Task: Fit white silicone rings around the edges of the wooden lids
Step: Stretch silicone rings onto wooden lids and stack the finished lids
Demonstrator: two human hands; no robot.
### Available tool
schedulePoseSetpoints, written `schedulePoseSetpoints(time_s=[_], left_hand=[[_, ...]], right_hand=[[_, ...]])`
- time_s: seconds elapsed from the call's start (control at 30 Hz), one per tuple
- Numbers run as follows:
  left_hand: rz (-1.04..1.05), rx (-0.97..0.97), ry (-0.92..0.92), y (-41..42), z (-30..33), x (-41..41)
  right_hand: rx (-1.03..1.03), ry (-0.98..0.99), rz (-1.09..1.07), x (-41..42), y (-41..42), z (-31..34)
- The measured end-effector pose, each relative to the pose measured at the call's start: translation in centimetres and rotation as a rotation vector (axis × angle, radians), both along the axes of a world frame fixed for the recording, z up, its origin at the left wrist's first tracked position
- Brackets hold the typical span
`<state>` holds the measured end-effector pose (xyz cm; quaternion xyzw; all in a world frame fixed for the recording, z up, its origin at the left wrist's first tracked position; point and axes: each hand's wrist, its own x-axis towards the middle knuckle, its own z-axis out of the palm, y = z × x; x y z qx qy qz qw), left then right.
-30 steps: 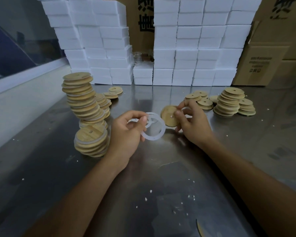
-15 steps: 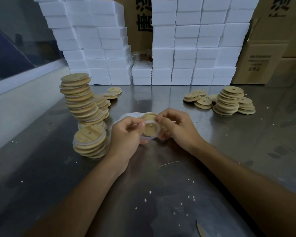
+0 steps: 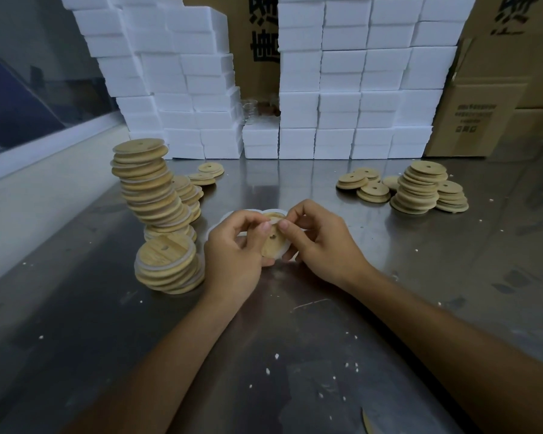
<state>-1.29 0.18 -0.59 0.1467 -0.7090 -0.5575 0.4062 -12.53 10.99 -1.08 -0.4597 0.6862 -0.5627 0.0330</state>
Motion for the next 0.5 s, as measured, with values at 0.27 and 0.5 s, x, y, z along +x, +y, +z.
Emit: schedulePoseSetpoints(time_s=[0.27, 0.5], left_hand=[[0.135, -0.374, -0.067, -0.19, -0.07, 0.34], [0.230, -0.477, -0.060, -0.18, 0.12, 0.46]], right_hand=[[-0.008, 0.141, -0.040, 0.38, 0.18, 0.13], [0.057, 0.287, -0.087, 0.61, 0.18, 0.10]])
